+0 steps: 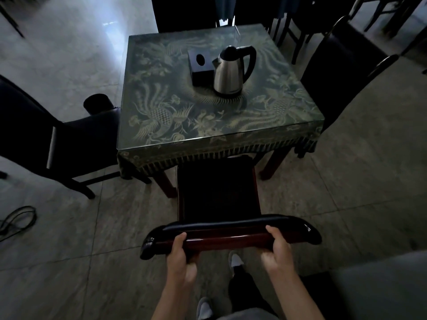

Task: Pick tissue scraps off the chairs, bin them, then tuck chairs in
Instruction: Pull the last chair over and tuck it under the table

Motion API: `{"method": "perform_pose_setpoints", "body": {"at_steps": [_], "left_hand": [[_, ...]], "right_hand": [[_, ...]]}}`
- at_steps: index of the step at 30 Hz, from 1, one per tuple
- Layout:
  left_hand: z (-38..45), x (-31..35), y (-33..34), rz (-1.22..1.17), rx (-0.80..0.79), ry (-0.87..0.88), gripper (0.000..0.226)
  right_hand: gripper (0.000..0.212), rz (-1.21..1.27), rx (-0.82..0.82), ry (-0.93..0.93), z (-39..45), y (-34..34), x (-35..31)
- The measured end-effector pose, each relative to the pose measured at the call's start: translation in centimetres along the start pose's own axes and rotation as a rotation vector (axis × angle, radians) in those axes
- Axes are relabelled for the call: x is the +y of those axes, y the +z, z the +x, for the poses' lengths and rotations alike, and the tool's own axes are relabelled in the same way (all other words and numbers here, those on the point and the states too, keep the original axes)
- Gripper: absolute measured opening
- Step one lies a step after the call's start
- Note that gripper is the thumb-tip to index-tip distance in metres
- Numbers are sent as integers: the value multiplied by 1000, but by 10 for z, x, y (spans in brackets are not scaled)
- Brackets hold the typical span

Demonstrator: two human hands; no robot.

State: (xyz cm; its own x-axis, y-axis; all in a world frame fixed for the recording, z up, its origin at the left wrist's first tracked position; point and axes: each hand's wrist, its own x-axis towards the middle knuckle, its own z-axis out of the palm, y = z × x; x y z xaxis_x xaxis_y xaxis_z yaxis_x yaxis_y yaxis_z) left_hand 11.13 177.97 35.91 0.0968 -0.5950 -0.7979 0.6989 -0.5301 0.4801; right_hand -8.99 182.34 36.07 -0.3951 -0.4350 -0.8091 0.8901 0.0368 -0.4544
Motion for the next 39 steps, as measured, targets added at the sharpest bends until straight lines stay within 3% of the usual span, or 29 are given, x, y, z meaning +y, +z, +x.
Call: {"method": "perform_pose_setpoints", "body": {"at_steps": [5, 10, 17, 27, 35, 39], "left_hand": [[16, -11, 41, -34, 1, 8, 34], [35, -18, 81, -78, 30, 9, 14], [54, -22, 126, -46, 74, 26, 12], [65, -12, 145, -8, 51, 51, 29], [66, -11, 140, -1, 81, 46, 27], [66, -10, 139, 35, 82, 45, 39]], "right_hand": [[39, -38, -25, 0, 34, 23, -34], [24, -85, -47, 18, 63, 49, -65], [15, -151, -84, 13, 96, 79, -97], [18, -164, -148, 21, 105, 93, -104], [28, -162, -132, 20, 108, 90, -100], [29, -203, -121, 31, 108, 89, -99]]}}
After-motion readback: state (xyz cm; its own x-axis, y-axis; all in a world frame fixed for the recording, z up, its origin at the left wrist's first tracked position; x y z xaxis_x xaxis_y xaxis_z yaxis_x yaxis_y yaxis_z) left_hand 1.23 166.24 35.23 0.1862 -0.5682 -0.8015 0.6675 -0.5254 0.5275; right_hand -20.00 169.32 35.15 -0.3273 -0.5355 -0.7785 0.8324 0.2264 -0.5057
